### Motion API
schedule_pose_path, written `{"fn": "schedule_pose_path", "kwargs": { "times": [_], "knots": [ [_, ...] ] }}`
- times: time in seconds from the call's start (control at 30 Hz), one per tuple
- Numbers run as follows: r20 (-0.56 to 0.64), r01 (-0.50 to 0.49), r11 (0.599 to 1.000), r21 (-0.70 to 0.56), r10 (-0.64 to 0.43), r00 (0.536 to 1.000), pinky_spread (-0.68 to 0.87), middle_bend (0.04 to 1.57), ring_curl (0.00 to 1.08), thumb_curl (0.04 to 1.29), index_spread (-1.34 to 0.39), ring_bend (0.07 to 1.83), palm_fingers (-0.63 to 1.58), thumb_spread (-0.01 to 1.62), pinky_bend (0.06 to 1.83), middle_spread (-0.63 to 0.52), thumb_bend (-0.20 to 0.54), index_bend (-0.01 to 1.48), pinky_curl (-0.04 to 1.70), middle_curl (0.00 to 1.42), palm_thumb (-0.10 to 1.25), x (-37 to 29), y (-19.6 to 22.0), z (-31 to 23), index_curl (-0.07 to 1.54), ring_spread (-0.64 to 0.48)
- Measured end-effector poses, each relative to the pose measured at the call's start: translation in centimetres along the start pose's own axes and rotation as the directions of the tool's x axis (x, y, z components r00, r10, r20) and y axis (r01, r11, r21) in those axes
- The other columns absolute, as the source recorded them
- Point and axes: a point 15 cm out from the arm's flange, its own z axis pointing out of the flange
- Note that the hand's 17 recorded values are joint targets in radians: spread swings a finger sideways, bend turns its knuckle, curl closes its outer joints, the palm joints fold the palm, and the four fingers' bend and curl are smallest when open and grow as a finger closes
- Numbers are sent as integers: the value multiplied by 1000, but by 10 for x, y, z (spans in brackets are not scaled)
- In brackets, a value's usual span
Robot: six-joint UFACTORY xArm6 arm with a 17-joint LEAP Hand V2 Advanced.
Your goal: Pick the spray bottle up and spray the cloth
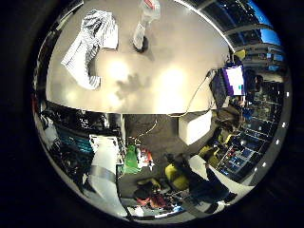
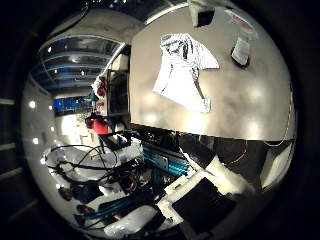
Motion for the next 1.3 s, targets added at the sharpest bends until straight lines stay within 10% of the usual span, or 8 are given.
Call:
{"fn": "schedule_pose_path", "kwargs": {
  "times": [0.87,1.3],
  "knots": [
    [207,-297,924,241,250,946,360,197,185,292,-374,189,167,1058,241,26,-28,172,330,320,480,128,-39,-61,324,140],
    [500,-440,849,292,256,827,354,199,241,281,-301,243,74,1005,329,60,-27,148,341,327,421,214,-33,-22,260,145]
  ]
}}
